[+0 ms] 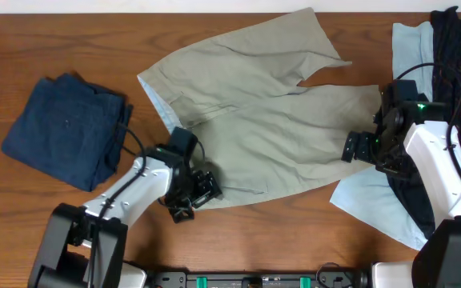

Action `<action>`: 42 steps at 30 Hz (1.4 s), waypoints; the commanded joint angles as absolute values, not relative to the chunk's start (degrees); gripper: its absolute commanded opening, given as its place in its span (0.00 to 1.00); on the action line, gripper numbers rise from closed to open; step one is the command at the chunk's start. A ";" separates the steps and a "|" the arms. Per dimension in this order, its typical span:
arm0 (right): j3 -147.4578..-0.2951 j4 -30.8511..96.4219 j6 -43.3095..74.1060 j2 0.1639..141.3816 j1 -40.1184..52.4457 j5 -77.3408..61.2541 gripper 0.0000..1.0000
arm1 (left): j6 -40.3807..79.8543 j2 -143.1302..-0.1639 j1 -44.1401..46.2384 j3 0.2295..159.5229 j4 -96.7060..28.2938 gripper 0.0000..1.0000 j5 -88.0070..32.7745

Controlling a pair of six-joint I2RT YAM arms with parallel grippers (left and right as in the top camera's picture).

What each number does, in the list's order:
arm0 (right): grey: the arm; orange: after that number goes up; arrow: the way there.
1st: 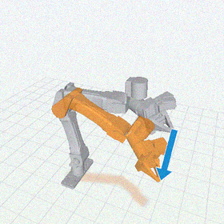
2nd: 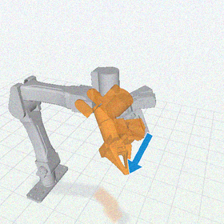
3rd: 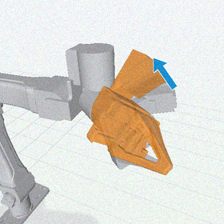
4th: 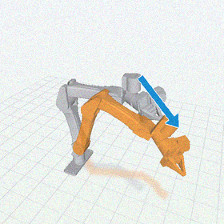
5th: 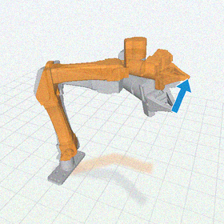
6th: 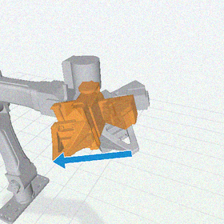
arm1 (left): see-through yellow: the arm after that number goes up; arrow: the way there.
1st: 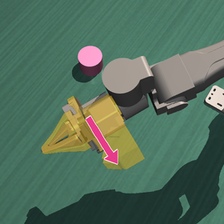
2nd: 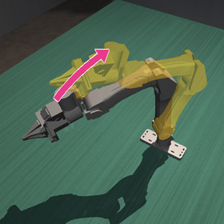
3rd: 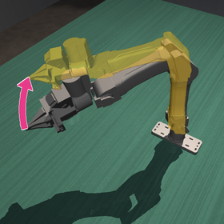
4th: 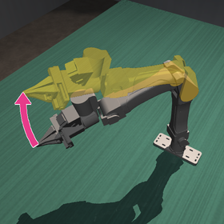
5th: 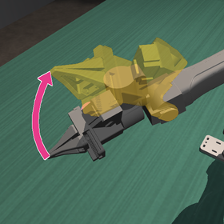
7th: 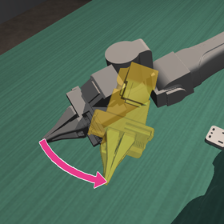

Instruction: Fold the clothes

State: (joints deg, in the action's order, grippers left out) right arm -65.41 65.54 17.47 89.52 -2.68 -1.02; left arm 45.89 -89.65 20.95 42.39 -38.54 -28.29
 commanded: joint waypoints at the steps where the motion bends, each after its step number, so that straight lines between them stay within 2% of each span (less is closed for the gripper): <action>1: -65.67 65.56 18.44 89.47 -3.70 -0.23 0.99 | 58.98 -89.71 21.98 41.12 -35.70 0.82 -27.27; 5: -65.67 65.58 18.41 89.47 -3.70 -0.23 0.99 | 66.48 -89.69 22.00 41.12 -32.82 0.78 -20.53; 9: -65.67 65.58 18.41 89.47 -3.70 -0.21 0.99 | 72.36 -89.69 22.00 41.12 -32.42 0.59 -15.90; 15: -65.67 65.52 18.48 89.47 -3.75 -0.19 0.99 | 74.70 -89.69 22.00 41.08 -32.97 0.39 -15.79; 21: -65.67 65.30 20.78 89.49 -4.10 0.27 0.99 | 74.72 -89.69 22.00 41.08 -37.34 0.36 -16.40; 24: -65.67 65.36 20.78 89.49 -4.78 0.27 0.99 | 74.70 -89.69 22.00 41.08 -38.41 0.22 -16.38; 29: -65.39 65.58 20.84 89.49 -5.34 0.27 0.99 | 74.63 -89.69 21.98 41.08 -38.37 0.06 -16.32; 34: -63.37 65.30 23.83 89.49 -5.65 2.17 0.99 | 71.96 -89.54 21.12 41.08 -40.03 0.06 -13.61; 42: -56.58 58.48 27.73 89.49 -7.57 2.57 0.99 | 64.42 -87.50 14.50 41.08 -44.07 0.06 -11.27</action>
State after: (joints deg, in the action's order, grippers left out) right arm -58.37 59.81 24.47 89.52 -6.46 1.48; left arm 68.31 -88.47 16.40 41.80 -43.11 -14.98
